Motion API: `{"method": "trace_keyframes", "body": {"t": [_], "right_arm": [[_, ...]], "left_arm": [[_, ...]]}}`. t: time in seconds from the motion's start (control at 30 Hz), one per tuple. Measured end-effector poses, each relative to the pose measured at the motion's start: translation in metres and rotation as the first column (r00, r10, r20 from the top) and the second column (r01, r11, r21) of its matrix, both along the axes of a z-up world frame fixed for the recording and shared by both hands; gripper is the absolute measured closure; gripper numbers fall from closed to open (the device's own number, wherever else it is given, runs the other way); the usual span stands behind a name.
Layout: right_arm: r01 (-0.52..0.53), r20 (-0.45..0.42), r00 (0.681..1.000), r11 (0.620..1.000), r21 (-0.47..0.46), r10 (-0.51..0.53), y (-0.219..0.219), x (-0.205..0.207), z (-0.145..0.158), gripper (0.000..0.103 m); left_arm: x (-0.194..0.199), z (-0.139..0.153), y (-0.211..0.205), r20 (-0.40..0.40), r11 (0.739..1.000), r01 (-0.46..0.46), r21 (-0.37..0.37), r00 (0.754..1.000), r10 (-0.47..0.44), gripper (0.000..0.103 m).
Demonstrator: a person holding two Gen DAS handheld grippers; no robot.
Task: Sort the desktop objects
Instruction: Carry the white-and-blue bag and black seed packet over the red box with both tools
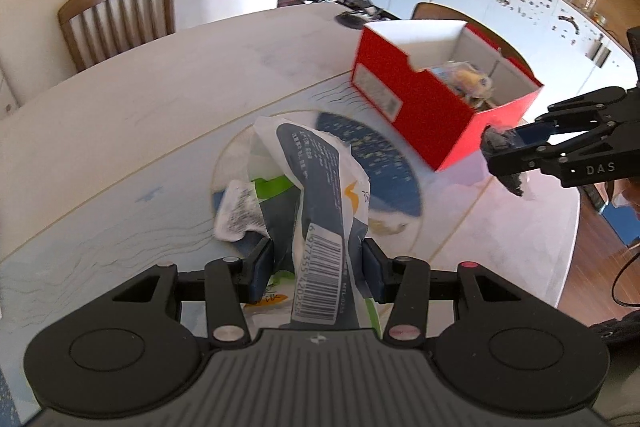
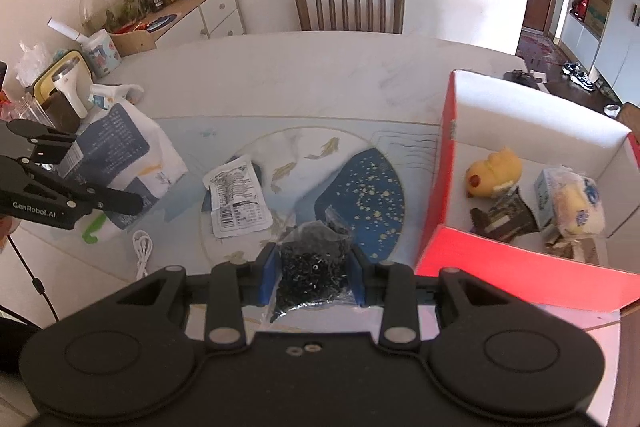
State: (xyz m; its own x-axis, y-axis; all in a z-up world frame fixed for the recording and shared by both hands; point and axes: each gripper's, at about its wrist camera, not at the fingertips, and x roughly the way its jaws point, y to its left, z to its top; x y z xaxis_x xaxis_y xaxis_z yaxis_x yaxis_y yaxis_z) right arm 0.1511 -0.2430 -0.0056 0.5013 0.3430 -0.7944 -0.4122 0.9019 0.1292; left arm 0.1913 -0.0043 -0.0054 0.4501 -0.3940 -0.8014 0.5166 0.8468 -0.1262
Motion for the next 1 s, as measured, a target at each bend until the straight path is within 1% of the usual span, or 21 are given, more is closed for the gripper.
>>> {"method": "trace_keyframes", "body": {"t": [0.37,0.6,1.0], "right_arm": [[0.021,0.012,1.000,1.000,0.009,-0.021,-0.042,0.000,0.009,0.068],[0.037,0.019,0.999,0.999,0.014,-0.038,-0.075,0.005,0.012,0.068],[0.040,0.051,0.998,0.999,0.005,-0.041,-0.125,0.030,0.021,0.068]], "left_arm": [[0.005,0.009,-0.063,0.021,0.998,0.068,-0.001,0.997,-0.068,0.057],[0.011,0.011,-0.099,0.028,0.996,0.093,0.005,0.995,-0.093,0.057],[0.026,0.017,-0.161,0.034,0.992,0.126,0.019,0.991,-0.127,0.057]]}}
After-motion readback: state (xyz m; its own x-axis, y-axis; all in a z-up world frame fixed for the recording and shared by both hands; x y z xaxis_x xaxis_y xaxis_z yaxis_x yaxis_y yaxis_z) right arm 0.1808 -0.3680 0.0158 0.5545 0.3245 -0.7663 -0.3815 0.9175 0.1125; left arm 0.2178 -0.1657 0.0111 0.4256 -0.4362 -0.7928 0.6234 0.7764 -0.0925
